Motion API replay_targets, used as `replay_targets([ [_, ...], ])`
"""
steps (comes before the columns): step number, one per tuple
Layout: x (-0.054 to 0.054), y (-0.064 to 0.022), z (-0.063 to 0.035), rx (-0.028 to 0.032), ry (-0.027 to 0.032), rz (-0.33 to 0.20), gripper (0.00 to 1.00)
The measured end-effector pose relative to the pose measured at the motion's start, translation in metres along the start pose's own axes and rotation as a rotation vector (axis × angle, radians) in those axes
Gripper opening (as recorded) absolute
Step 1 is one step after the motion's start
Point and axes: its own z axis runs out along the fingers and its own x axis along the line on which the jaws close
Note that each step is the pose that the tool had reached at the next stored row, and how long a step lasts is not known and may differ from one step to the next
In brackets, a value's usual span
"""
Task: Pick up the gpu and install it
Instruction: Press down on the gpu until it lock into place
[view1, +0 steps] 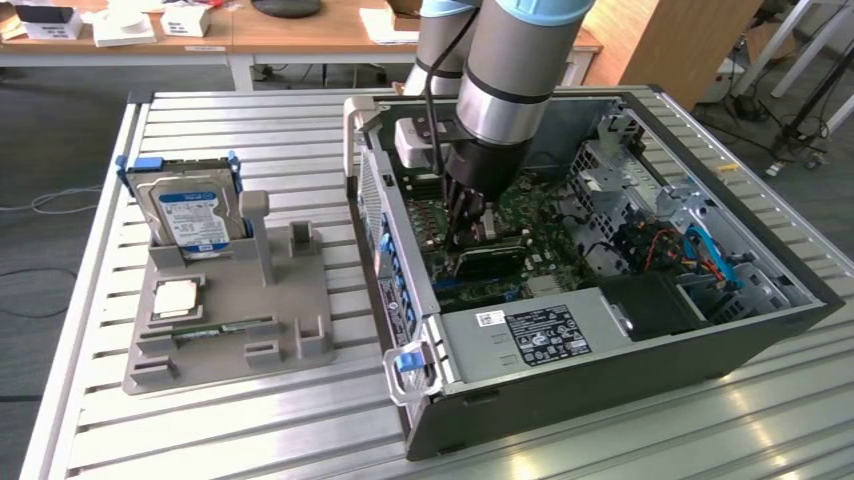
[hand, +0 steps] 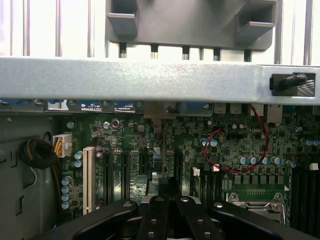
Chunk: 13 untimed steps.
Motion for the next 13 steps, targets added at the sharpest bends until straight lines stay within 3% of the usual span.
replay_targets([
  [13, 0.0003, 0.0001, 0.0002, 0.0004, -0.0002, 0.000, 0.11],
])
